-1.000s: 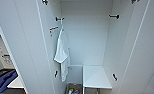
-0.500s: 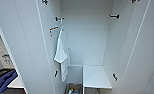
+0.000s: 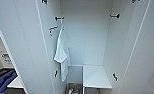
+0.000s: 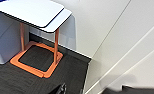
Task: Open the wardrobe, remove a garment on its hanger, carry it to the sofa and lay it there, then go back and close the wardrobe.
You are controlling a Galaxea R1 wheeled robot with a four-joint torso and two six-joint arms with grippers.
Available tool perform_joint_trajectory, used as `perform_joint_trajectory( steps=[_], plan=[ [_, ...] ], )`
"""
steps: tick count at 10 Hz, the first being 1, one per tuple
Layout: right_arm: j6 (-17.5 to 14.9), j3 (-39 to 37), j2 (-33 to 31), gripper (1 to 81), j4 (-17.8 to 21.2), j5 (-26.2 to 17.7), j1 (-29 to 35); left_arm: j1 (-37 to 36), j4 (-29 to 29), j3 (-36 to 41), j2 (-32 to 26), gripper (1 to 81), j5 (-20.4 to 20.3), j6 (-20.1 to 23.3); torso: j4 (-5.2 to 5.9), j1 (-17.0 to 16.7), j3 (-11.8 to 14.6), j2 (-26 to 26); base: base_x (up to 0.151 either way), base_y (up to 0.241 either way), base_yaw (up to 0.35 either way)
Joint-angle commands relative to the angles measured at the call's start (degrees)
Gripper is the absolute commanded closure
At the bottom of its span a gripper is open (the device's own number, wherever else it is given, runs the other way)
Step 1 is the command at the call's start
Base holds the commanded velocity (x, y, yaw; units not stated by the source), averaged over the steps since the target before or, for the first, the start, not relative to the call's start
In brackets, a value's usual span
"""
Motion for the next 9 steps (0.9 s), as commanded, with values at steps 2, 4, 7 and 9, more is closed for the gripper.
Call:
perform_joint_trajectory(
  steps=[2, 4, 7, 9],
  plan=[
    [4.37, 5.83, -3.75, 1.0, -2.21, -2.86, 9.83, -15.84, 1.13, 4.04, -2.21, 1.0, 15.13, -1.8, 0.0, 0.02, -0.02, 0.0, 0.0, 0.0, 0.0],
    [4.37, 13.32, -1.2, 1.0, -6.26, -3.48, 10.89, -19.02, 0.51, 9.6, 1.41, 1.0, 20.69, -1.8, 0.0, 0.05, -0.04, 0.02, 0.0, 0.0, 0.0],
    [4.37, 19.82, 3.46, 1.0, -13.12, -4.45, 10.01, -21.31, 0.78, 16.1, 8.7, 1.0, 27.28, -1.71, 0.0, 0.07, -0.09, 0.04, 0.0, 0.0, 0.0],
    [4.37, 20.79, 6.09, 1.0, -15.65, -4.45, 8.17, -21.13, 1.31, 15.92, 13.61, 1.0, 29.21, -1.62, 0.0, 0.09, -0.11, 0.06, 0.0, 0.0, 0.0]
  ],
)
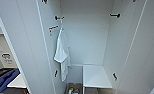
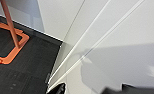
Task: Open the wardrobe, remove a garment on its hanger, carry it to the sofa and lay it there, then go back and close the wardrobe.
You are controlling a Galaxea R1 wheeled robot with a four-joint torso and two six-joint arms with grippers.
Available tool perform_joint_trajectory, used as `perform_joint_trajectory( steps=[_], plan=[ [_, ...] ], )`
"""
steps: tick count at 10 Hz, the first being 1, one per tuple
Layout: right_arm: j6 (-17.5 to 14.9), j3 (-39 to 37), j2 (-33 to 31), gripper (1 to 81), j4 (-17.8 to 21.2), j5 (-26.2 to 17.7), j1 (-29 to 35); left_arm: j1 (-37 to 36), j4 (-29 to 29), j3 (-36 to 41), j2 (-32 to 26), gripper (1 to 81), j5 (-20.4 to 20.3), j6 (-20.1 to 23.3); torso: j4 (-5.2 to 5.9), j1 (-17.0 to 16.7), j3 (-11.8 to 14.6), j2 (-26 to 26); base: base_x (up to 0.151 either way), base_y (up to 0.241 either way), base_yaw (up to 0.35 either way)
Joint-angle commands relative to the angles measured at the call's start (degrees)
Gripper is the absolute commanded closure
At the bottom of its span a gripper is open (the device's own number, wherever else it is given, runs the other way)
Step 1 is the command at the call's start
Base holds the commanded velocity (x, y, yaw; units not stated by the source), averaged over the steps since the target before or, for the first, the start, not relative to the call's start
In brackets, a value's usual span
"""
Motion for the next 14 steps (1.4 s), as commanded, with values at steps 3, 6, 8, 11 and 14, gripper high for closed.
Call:
perform_joint_trajectory(
  steps=[3, 6, 8, 11, 14],
  plan=[
    [-0.22, 1.96, 3.6, 1.0, -8.42, -0.46, 2.29, -4.27, 0.76, 2.67, 6.18, 1.0, 4.52, 0.87, 0.0, 0.02, 0.0, 0.02, 0.0, 0.0, 0.0],
    [-0.22, -0.68, 7.47, 1.0, -10.27, -1.17, 1.76, -0.05, 3.65, -0.41, 8.82, 1.0, 4.08, 0.87, 0.0, 0.07, 0.0, 0.05, 0.0, 0.0, 0.0],
    [-0.22, -1.57, 8.45, 1.0, -11.95, -1.17, 0.98, 2.85, 5.42, -4.28, 10.76, 1.0, 3.81, 0.87, 0.0, 0.07, 0.0, 0.05, 0.0, 0.0, 0.0],
    [-0.13, -6.4, 6.34, 1.0, -11.77, -0.29, -2.28, 8.74, 8.32, -9.91, 13.22, 1.0, 3.55, 0.95, 0.0, 0.07, 0.0, 0.05, 0.0, 0.0, 0.0],
    [-0.05, -12.99, 6.43, 1.0, -11.51, 0.94, -5.45, 17.69, 17.2, -12.19, 14.72, 1.0, 1.62, 0.95, 0.0, 0.07, 0.0, 0.05, 0.0, 0.0, 0.0]
  ],
)
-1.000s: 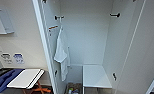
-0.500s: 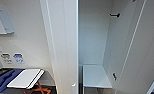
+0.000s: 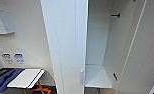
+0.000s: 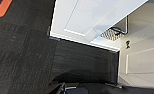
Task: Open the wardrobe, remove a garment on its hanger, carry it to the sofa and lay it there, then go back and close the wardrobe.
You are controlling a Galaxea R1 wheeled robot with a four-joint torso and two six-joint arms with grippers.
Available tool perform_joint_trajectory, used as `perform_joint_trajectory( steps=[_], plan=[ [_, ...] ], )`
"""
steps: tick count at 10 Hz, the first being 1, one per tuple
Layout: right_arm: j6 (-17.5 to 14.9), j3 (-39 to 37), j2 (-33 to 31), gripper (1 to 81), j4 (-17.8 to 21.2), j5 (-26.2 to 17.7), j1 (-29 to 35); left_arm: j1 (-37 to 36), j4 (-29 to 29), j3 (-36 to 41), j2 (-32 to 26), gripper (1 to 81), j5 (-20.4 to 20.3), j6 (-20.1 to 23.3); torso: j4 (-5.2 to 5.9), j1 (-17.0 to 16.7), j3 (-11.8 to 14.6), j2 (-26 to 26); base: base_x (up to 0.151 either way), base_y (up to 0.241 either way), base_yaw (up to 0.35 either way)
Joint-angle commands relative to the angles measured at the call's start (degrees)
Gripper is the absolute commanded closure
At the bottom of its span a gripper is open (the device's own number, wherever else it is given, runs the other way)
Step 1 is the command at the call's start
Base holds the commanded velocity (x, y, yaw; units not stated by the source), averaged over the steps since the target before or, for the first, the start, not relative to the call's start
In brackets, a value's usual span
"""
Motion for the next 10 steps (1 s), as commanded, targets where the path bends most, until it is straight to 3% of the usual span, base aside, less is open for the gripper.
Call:
perform_joint_trajectory(
  steps=[1, 2, 6, 10],
  plan=[
    [0.26, -0.56, -0.83, 1.0, -3.96, -1.01, 0.21, 2.0, 9.66, -1.64, 0.14, 1.0, -4.12, 0.22, 0.0, 0.0, 0.0, 0.0, 0.0, 0.0, 0.0],
    [0.26, -0.56, -0.66, 1.0, -3.96, -1.01, 0.39, 3.68, 10.1, -2.78, 0.57, 1.0, -6.15, 0.22, 0.0, 0.0, 0.0, 0.02, 0.0, 0.0, 0.0],
    [0.53, -1.43, -0.48, 1.0, -3.43, -0.92, 0.12, 8.07, 11.76, -7.53, 4.61, 1.0, -6.42, 0.31, 0.0, -0.05, 0.0, 0.0, 0.0, 0.0, 0.0],
    [3.78, -6.62, -0.3, 1.0, -3.26, -0.83, -1.37, 10.72, 13.36, -12.02, 7.96, 1.0, -6.42, 0.31, 0.0, -0.05, 0.0, 0.0, 0.0, 0.0, 0.0]
  ],
)
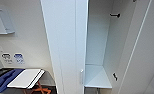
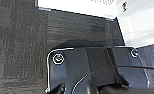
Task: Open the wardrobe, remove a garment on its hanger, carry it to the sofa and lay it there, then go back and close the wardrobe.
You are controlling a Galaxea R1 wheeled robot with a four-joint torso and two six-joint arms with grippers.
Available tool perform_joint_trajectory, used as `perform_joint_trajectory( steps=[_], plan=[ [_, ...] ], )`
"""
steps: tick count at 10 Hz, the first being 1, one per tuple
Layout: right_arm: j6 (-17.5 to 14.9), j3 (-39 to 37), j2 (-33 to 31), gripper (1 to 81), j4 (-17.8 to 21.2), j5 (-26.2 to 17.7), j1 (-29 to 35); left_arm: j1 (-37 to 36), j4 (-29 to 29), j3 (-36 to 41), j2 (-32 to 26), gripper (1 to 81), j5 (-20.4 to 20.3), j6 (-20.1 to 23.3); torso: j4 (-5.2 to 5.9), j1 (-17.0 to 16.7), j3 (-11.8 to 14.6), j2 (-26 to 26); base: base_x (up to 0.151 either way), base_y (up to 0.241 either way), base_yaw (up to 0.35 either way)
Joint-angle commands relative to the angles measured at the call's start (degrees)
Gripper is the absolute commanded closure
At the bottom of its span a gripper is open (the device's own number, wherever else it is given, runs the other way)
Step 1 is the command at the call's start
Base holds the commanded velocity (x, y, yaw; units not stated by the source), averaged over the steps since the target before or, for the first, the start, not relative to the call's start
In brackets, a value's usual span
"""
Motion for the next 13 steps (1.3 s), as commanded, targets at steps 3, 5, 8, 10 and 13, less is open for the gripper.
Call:
perform_joint_trajectory(
  steps=[3, 5, 8, 10, 13],
  plan=[
    [3.18, -5.57, -2.97, 1.0, 0.17, 0.2, 2.79, -3.36, 1.52, -1.07, 0.22, 1.0, 1.4, 0.32, 0.0, 0.02, 0.0, 0.02, -0.045, 0.0, 0.0],
    [3.18, -5.93, -2.97, 1.0, 0.17, 0.11, 2.79, -3.28, 1.87, -1.07, 0.22, 1.0, 1.4, 0.32, 0.0, 0.0, 0.02, 0.0, -0.076, 0.0, 0.0],
    [9.82, -9.87, -4.2, 1.0, 1.39, 0.46, 3.23, -2.75, 1.96, -0.99, 0.31, 1.0, 1.32, 0.32, 0.0, -0.11, 0.05, -0.05, 0.0, 0.0, 0.0],
    [21.02, -15.68, -7.01, 1.0, 1.4, 5.74, 5.07, -1.87, 1.96, -1.07, -0.31, 1.0, -1.23, 0.32, 0.0, -0.09, 0.05, -0.05, 0.0, 0.0, 0.0],
    [35.13, -21.13, -11.4, 1.0, 0.87, 13.55, 10.25, -0.73, 1.96, -1.07, -0.39, 1.0, -1.41, 0.32, 0.0, -0.09, 0.05, -0.05, 0.0, 0.0, 0.0]
  ],
)
